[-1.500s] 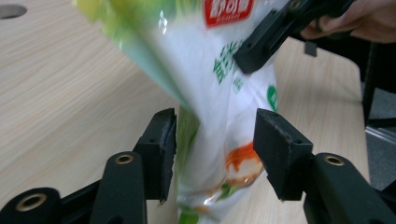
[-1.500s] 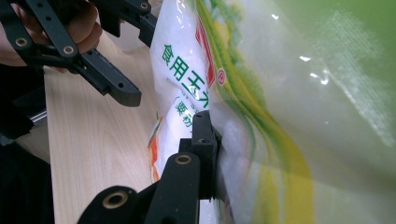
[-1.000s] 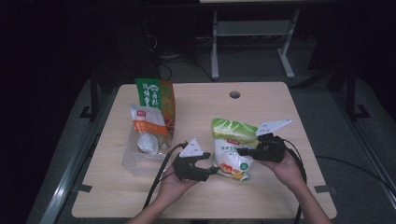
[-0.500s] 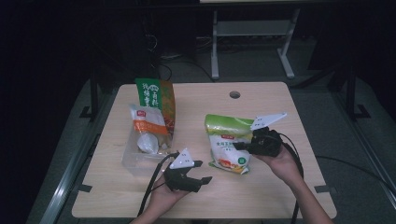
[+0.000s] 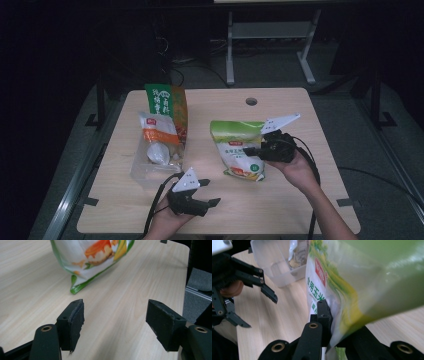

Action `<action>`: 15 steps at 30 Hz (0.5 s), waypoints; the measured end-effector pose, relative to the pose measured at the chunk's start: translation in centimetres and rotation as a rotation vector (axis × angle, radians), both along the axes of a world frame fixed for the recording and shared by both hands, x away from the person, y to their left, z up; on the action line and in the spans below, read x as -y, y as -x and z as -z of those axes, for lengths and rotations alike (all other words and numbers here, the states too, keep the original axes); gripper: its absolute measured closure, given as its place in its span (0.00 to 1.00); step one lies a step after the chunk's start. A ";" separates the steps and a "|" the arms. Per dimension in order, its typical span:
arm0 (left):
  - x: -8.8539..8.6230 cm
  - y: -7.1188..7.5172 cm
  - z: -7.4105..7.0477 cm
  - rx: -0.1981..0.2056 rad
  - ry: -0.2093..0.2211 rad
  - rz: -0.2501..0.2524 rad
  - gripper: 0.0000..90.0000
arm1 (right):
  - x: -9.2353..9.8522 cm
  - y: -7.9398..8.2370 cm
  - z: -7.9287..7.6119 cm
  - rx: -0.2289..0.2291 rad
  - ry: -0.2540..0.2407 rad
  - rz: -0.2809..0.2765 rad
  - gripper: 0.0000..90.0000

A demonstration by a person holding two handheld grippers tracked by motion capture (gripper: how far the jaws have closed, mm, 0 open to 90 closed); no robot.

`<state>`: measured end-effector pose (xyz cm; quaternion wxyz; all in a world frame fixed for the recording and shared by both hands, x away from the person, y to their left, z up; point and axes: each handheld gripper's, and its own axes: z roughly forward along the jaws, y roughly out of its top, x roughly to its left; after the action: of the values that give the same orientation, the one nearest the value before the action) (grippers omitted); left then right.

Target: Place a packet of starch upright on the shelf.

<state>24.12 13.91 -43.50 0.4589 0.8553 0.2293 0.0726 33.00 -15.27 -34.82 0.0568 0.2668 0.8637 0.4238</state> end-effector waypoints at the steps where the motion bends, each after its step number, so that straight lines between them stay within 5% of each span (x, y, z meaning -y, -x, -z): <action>1: 0.0 0.4 0.2 -0.001 0.011 0.001 0.33 | -0.3 -0.1 -0.4 -0.002 -0.003 -0.011 0.95; 15: 0.5 2.1 0.8 0.025 -0.014 0.065 0.31 | -3.7 -0.5 -3.3 0.012 -0.041 -0.078 0.96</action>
<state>22.04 13.37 -44.27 0.4578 0.8646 0.1951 0.0700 33.55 -11.59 -31.51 0.0400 0.2315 0.8641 0.4451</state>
